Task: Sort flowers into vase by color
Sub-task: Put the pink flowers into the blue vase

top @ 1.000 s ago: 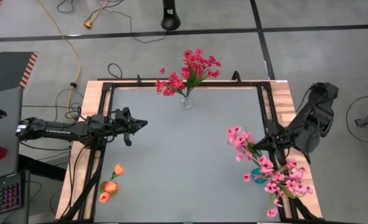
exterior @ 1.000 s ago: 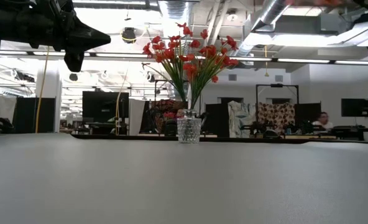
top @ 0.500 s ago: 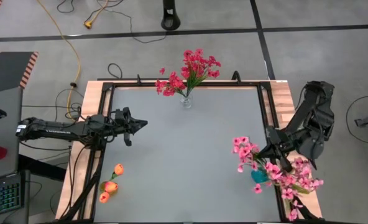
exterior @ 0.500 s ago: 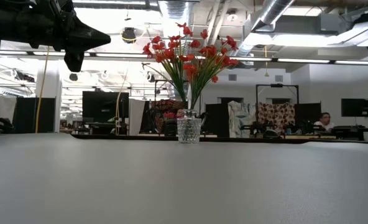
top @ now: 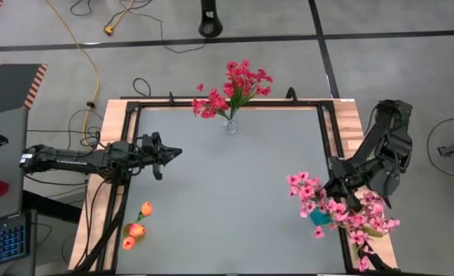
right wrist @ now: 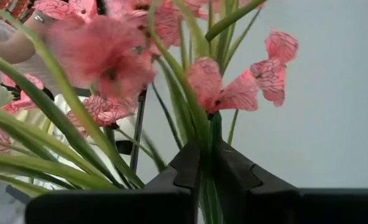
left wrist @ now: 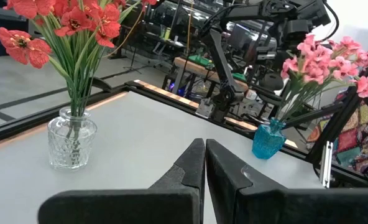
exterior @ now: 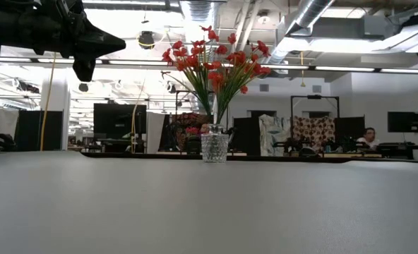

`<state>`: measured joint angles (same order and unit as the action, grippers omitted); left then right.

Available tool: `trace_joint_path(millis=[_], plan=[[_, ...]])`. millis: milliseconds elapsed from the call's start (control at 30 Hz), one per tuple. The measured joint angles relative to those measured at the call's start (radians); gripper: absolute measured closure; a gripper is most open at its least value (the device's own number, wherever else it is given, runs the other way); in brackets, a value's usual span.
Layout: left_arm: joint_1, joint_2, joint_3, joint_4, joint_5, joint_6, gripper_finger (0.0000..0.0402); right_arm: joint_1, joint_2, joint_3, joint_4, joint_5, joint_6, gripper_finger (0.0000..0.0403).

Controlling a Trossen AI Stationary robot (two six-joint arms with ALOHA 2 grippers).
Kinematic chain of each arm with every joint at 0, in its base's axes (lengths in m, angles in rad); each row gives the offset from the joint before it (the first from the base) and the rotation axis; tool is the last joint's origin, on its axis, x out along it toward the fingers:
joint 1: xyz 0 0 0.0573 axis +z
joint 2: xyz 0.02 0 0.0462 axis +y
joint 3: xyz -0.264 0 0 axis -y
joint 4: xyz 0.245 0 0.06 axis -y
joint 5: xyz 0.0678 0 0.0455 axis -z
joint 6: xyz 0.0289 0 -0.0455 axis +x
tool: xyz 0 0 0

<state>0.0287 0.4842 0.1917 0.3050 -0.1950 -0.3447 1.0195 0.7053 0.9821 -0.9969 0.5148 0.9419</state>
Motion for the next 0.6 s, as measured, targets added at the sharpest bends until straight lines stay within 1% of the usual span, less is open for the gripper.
trace_joint_path(millis=[133, 400, 500, 600], plan=[[0.0, 0.0, 0.0, 0.0, 0.0, 0.0, 0.0401, 0.0, -0.001, 0.0, 0.002, -0.001, 0.001, 0.0303], [0.0, 0.0, 0.0, 0.0, 0.0, 0.0, 0.0401, 0.0, -0.001, 0.0, 0.002, -0.001, 0.001, 0.0221], [0.0, 0.0, 0.0, 0.0, 0.0, 0.0, 0.0401, 0.0, -0.001, 0.0, 0.002, -0.001, 0.001, 0.02], [0.0, 0.0, 0.0, 0.0, 0.0, 0.0, 0.0401, 0.0, 0.0, 0.008, -0.004, -0.001, -0.004, 0.0191]])
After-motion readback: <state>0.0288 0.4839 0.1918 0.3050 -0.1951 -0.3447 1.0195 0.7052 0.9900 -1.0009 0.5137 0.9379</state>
